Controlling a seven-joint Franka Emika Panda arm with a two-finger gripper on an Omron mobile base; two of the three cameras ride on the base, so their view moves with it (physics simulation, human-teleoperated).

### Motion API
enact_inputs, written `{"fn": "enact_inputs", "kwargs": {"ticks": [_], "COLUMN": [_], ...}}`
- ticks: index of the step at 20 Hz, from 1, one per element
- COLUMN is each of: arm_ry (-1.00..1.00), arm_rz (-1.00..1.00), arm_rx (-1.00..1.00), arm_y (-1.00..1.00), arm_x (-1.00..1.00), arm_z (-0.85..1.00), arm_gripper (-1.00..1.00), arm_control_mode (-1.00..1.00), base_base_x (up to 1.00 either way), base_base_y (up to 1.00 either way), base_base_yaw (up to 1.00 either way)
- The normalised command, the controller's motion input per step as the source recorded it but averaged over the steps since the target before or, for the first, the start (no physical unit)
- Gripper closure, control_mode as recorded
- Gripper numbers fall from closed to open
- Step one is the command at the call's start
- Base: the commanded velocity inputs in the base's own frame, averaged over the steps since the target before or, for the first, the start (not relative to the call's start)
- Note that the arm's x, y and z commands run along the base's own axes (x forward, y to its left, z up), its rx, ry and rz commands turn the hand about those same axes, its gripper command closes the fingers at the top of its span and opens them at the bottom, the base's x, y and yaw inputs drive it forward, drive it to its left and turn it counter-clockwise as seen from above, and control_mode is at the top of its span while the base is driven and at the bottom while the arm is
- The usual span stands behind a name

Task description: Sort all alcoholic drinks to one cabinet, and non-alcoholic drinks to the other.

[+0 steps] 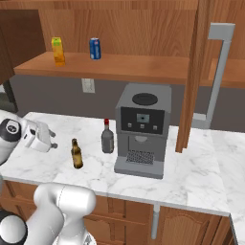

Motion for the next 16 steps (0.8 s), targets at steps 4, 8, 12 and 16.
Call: {"fn": "enact_inputs", "kwargs": {"ticks": [4,8,12,16], "arm_ry": [-0.03,0.00,0.00,0.00], "arm_rz": [-0.09,-0.10,-0.10,-0.10], "arm_rx": [0.00,0.00,0.00,-0.01], "arm_y": [0.00,0.00,0.00,0.00], "arm_x": [0.18,0.22,0.22,0.20], "arm_z": [-0.07,-0.10,-0.16,-0.18], "arm_gripper": [-1.00,-1.00,-1.00,-1.00], "arm_control_mode": [-1.00,-1.00,-1.00,-1.00], "base_base_x": [0.00,0.00,0.00,0.00], "base_base_y": [0.00,0.00,0.00,0.00], "base_base_yaw": [0.00,0.00,0.00,0.00]}}
